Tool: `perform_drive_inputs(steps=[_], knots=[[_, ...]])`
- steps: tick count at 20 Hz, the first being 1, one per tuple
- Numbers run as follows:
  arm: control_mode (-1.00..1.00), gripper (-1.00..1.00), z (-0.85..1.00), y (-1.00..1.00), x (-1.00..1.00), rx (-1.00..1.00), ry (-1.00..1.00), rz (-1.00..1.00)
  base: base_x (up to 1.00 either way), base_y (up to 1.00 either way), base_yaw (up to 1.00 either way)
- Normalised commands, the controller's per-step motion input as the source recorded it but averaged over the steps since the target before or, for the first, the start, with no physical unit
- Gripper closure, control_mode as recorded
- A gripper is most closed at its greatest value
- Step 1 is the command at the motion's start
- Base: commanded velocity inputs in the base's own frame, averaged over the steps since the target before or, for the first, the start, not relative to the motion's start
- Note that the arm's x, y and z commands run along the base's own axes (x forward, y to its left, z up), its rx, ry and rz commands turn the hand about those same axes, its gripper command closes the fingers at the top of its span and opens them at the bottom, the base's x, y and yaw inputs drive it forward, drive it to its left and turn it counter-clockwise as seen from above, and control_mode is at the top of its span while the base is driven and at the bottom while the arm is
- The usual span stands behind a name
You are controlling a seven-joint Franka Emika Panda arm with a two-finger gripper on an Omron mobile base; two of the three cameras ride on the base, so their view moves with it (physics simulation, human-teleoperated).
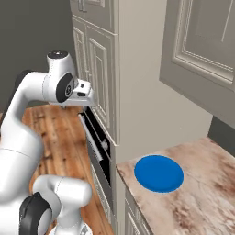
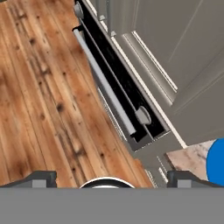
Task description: Take the baked cake out of the oven and place it on the plate for cooling. Then close the oven door.
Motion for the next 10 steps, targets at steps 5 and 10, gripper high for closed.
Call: perform_drive_inputs(steps=[5, 10], knots=[[-1.0, -1.0, -0.01, -0.06, 0.0, 0.0, 0.0, 0.02, 0.0, -0.3, 0.11], [-1.0, -1.0, 0.0, -0.09, -0.07, 0.0, 0.0, 0.1, 0.0, 0.0, 0.0]])
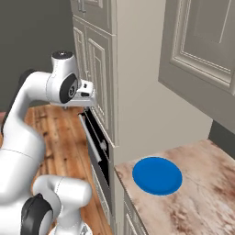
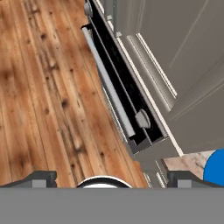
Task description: Take the baked cake out of the oven and place it on the plate for cooling. Then close the oven door.
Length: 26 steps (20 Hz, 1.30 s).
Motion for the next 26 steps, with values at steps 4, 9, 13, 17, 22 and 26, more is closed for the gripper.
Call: perform_drive_inputs(steps=[4, 9, 13, 17, 22, 26], knots=[[-1.0, -1.0, 0.0, 0.55, -0.31, -0.04, 0.0, 0.09, 0.0, 0.0, 0.0], [-1.0, -1.0, -0.04, 0.95, -0.2, -0.14, 0.0, 0.05, 0.0, 0.0, 0.0], [-1.0, -1.0, -0.14, 0.87, -0.03, -0.2, -0.04, 0.0, 0.0, 0.0, 0.0], [-1.0, -1.0, -0.28, 0.75, 0.02, -0.22, 0.0, 0.0, 0.0, 0.0, 0.0], [-1.0, -1.0, -0.44, 0.41, 0.08, -0.19, 0.0, 0.0, 0.0, 0.0, 0.0], [-1.0, -1.0, -0.57, 0.0, 0.09, -0.14, 0.0, 0.0, 0.0, 0.0, 0.0]])
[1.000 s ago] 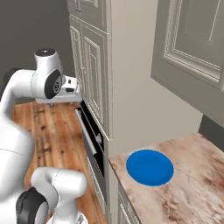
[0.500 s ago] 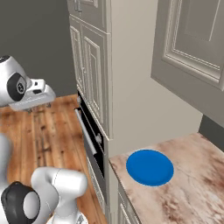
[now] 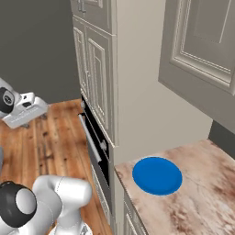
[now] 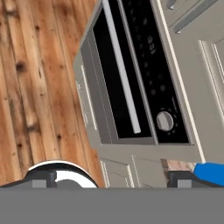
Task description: Take the baked cake out of the oven and place it on the plate for cooling. Then close the oven door.
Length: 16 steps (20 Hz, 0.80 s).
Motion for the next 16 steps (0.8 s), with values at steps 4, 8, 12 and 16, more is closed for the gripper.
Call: perform_drive_inputs(steps=[4, 8, 12, 16], knots=[[-1.0, -1.0, -0.54, 0.0, 0.13, -0.13, 0.0, 0.0, 0.0, 0.0, 0.0], [-1.0, -1.0, -0.42, -0.18, 0.21, -0.05, 0.0, 0.0, 0.0, 0.0, 0.0], [-1.0, -1.0, -0.39, -0.31, 0.3, -0.04, 0.0, 0.0, 0.0, 0.0, 0.0], [-1.0, -1.0, -0.32, -0.33, 0.35, -0.03, 0.0, -0.01, 0.0, 0.0, 0.0]])
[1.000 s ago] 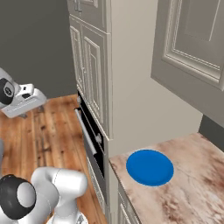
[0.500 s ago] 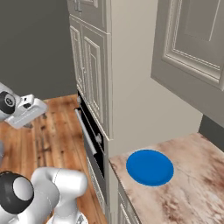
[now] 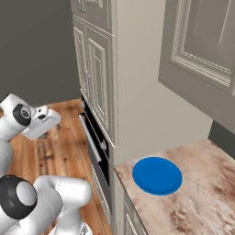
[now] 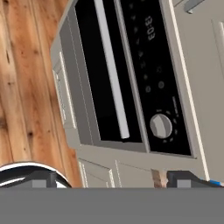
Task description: Take the baked cake out of the oven and place it on the plate for cooling. Then close the oven door.
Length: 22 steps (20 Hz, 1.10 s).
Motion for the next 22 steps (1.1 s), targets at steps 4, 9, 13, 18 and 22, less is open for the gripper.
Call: perform_drive_inputs(steps=[4, 9, 13, 18, 22], knots=[[-1.0, -1.0, -0.29, -0.3, 0.33, -0.03, 0.0, -0.01, 0.0, 0.0, 0.0], [-1.0, -1.0, -0.3, -0.23, 0.3, -0.04, 0.0, 0.0, 0.0, 0.0, 0.0], [-1.0, -1.0, -0.29, -0.23, 0.28, -0.03, 0.0, 0.0, 0.0, 0.0, 0.0], [-1.0, -1.0, -0.31, -0.21, 0.29, -0.02, 0.0, 0.0, 0.0, 0.0, 0.0], [-1.0, -1.0, -0.3, -0.18, 0.23, 0.0, 0.0, 0.0, 0.0, 0.0, 0.0]])
